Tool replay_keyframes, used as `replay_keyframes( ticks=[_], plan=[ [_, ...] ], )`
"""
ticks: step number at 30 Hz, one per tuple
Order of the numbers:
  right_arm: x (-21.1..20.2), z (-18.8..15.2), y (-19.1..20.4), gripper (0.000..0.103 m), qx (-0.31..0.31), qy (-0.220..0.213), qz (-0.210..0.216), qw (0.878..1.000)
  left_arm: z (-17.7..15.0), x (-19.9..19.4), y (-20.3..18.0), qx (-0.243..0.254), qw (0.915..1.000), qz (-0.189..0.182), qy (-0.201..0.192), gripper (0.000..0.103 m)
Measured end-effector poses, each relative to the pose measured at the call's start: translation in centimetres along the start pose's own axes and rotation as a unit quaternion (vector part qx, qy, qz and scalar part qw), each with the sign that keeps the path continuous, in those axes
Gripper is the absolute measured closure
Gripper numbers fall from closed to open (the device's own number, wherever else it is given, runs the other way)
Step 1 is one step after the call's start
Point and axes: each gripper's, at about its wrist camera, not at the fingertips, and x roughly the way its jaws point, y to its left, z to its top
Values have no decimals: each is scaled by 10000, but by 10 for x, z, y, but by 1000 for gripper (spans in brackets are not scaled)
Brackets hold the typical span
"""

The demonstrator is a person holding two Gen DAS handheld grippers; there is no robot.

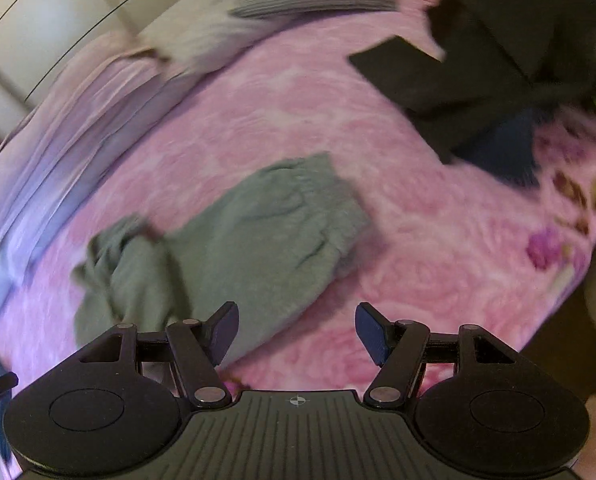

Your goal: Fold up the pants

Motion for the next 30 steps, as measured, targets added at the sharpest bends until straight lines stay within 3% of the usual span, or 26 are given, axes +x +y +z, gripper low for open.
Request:
replay_keyframes(
  ticks=[4,8,15,18,21,22,24,26,27,28,29,30],
  plan=[
    [25,-6,-23,41,446,-103,-160,9988,25,59,12,-103,9993,-286,-200,15],
    [48,-13,-52,41,1015,-256,-77,9945,53,116,29,-550,9962,-617,-287,12],
    [83,-18,-87,41,2054,-528,354,9766,91,199,45,-1539,9813,-1087,-385,10],
    [95,-19,-99,41,2541,-621,719,9625,92,216,40,-1557,9786,-1298,-366,10],
    [106,-18,-107,41,2864,-665,968,9509,89,229,26,-1198,9843,-1271,-243,12],
    [110,-17,-108,41,2943,-660,1027,9479,87,232,21,-1006,9876,-1183,-229,15],
    [119,-17,-111,41,3058,-678,1217,9418,83,235,8,-464,9940,-967,-234,33],
    [126,-16,-111,41,3143,-732,1446,9354,77,233,2,-105,9961,-824,-308,63],
    [131,-14,-109,42,3118,-729,1573,9342,74,229,2,-11,9961,-791,-380,71],
    [134,-12,-105,49,3049,-681,1568,9369,70,223,3,6,9960,-749,-481,84],
    [136,-9,-100,77,2885,-659,1571,9422,67,216,4,-4,9960,-682,-577,90],
    [137,-3,-91,92,2606,-564,1373,9540,61,206,6,17,9961,-542,-701,91]
  ],
)
